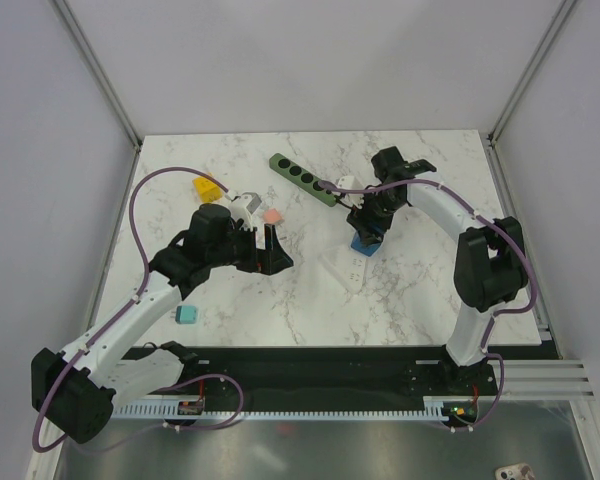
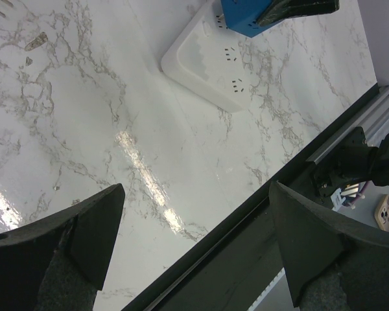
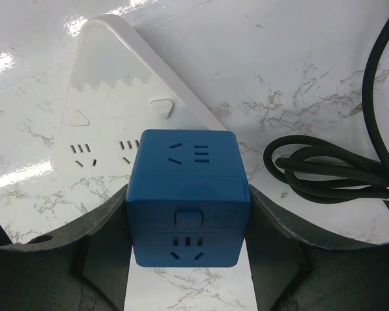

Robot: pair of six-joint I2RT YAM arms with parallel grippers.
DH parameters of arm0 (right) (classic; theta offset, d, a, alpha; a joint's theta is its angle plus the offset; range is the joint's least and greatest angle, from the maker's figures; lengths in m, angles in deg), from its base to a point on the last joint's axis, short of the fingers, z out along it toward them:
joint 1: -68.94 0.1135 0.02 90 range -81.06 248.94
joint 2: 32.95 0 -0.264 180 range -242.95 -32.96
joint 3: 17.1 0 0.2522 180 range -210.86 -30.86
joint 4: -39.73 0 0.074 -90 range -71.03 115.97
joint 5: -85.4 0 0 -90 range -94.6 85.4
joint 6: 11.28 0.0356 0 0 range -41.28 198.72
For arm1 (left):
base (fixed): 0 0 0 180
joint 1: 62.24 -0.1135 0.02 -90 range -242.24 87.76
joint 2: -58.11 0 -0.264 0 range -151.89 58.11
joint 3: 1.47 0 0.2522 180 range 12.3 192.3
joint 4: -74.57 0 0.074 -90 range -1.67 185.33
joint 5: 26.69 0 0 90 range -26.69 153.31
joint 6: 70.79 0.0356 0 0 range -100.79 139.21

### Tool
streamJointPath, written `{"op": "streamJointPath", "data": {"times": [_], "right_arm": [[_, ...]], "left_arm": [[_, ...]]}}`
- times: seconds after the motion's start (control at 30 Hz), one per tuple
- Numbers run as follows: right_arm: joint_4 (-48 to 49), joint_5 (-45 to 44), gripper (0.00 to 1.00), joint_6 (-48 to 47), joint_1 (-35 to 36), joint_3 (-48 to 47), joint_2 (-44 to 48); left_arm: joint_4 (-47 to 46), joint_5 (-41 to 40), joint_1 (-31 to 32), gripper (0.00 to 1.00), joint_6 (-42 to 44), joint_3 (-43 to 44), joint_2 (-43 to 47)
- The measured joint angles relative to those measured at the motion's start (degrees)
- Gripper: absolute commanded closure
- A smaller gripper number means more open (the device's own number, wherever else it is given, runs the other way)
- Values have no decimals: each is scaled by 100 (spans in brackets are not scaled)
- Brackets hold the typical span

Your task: Insert the plug

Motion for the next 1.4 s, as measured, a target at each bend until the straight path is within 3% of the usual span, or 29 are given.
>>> {"op": "streamJointPath", "data": {"times": [1.4], "right_arm": [[103,-92,100,-101,155,129,28]], "left_arm": [[0,-46,0,0,-2,0,11]]}}
